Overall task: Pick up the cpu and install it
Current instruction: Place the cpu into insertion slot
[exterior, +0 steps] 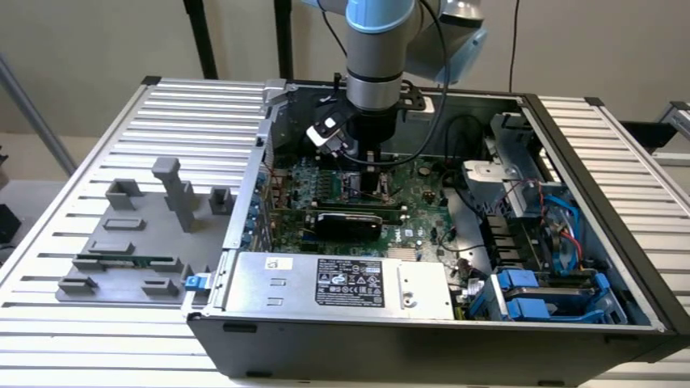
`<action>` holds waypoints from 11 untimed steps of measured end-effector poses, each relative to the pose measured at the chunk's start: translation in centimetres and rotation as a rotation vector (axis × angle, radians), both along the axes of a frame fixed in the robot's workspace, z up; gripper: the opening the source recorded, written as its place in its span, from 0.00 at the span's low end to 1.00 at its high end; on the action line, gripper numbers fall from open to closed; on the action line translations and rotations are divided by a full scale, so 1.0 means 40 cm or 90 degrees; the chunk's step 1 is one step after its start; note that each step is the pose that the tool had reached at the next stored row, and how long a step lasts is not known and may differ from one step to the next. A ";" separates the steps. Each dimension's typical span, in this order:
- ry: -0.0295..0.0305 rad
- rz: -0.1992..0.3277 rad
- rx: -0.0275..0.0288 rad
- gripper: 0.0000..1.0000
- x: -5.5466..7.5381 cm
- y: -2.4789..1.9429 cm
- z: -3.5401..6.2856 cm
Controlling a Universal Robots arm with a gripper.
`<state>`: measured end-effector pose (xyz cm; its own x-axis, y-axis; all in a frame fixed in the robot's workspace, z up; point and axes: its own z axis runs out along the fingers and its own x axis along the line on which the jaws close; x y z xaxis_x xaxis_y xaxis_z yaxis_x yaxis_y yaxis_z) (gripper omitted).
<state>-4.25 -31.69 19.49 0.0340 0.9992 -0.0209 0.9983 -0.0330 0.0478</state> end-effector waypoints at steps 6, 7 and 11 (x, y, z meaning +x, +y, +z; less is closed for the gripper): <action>-0.0001 0.000 0.0001 0.55 0.000 0.000 0.000; 0.0000 0.000 0.0001 0.55 0.000 0.000 0.000; -0.0001 0.000 0.0001 0.55 0.000 0.000 0.000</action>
